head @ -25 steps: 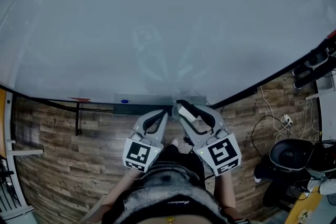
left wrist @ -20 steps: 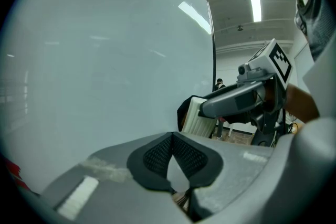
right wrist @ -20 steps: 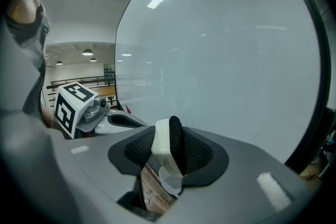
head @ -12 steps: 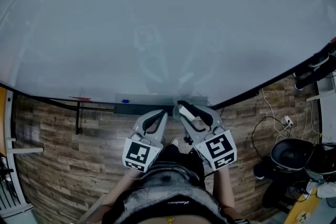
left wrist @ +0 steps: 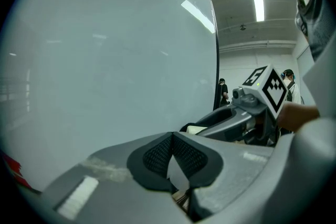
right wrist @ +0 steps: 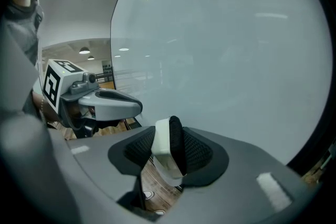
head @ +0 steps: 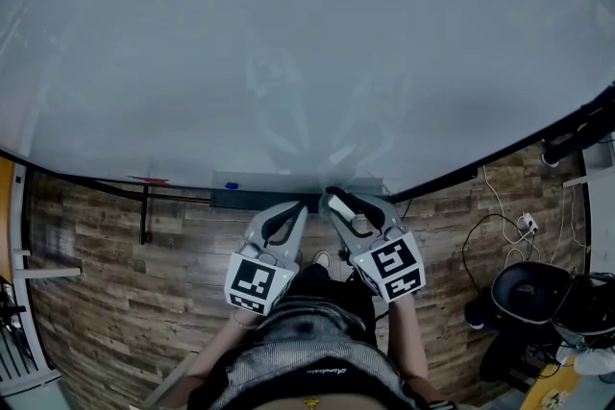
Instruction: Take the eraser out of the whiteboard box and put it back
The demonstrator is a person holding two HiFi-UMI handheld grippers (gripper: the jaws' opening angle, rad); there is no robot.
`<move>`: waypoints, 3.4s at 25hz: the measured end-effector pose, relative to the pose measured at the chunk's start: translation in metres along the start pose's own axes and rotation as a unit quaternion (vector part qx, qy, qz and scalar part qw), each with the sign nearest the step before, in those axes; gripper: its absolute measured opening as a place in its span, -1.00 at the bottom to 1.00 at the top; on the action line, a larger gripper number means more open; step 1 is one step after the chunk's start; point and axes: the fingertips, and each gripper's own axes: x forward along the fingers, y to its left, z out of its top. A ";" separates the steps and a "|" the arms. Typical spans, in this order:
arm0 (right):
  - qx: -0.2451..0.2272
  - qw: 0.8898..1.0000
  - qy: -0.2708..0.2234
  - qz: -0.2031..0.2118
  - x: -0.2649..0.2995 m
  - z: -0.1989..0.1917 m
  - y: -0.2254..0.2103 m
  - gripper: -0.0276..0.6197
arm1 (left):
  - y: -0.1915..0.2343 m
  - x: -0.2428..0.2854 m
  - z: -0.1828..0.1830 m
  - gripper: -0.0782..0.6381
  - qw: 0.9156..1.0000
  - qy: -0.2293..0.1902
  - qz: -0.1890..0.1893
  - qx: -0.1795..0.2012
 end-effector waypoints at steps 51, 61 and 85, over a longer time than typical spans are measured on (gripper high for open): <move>0.036 0.999 0.020 0.001 0.042 -0.056 -0.009 -0.40 | -0.004 0.001 -0.004 -0.78 1.000 0.005 -0.003 0.000; 0.036 0.999 0.018 0.001 0.042 -0.056 -0.009 -0.40 | -0.005 0.000 -0.004 -0.78 1.000 0.006 -0.003 -0.001; 0.049 0.999 0.006 0.000 0.040 -0.057 -0.005 -0.36 | -0.006 0.000 -0.007 -0.78 1.000 0.007 -0.009 0.000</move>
